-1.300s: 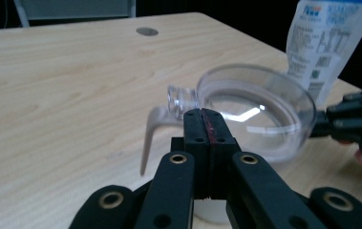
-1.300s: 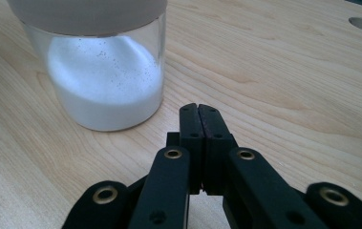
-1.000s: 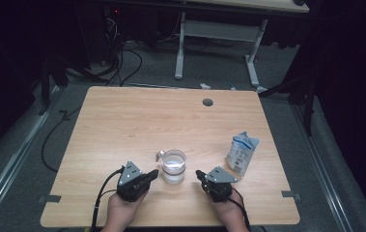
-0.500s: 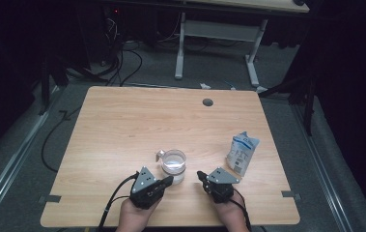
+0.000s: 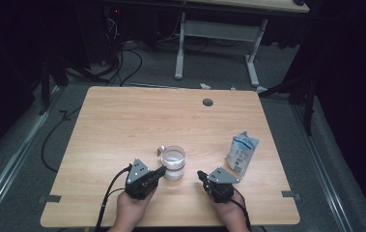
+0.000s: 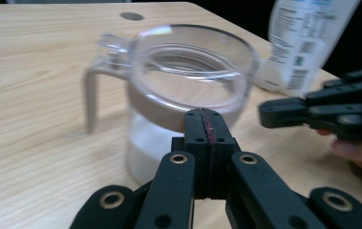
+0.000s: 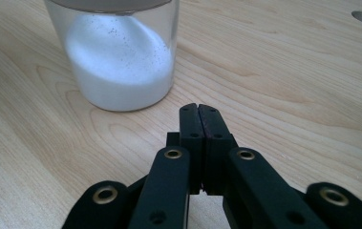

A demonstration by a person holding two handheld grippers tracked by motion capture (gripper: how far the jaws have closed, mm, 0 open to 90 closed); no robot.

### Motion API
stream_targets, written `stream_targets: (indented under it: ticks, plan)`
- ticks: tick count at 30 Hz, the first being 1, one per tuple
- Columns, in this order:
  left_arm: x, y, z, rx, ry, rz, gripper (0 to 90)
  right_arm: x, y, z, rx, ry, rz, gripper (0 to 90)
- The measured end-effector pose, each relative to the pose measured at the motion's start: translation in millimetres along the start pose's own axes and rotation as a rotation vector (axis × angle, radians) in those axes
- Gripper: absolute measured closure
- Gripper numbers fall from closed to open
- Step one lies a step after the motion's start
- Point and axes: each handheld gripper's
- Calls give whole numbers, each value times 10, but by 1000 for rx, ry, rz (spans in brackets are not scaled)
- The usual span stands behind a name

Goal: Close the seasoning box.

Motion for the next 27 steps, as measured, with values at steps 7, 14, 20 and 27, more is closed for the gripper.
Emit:
stream_targets:
  ticks: [7, 14, 20, 27]
  plan:
    - [50, 51, -198, -22, 42, 3, 900, 14, 20, -16, 3, 0, 6, 895]
    - [-187, -112, -371, -9, 92, -22, 900, 43, 139, 2, 22, -7, 29, 899]
    - [-588, -189, -607, -14, 165, -23, 875, 164, 364, 3, 24, -18, 53, 900]
    - [-911, -232, -826, 0, 242, -14, 819, 285, 577, -46, 4, -25, 71, 900]
Point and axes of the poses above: each handheld gripper's, and its own axes: x roughly forward along the jaws, y roughly out of its top, z roughly to its right, and after that the axes turned 9 degrees about -y, right-handed
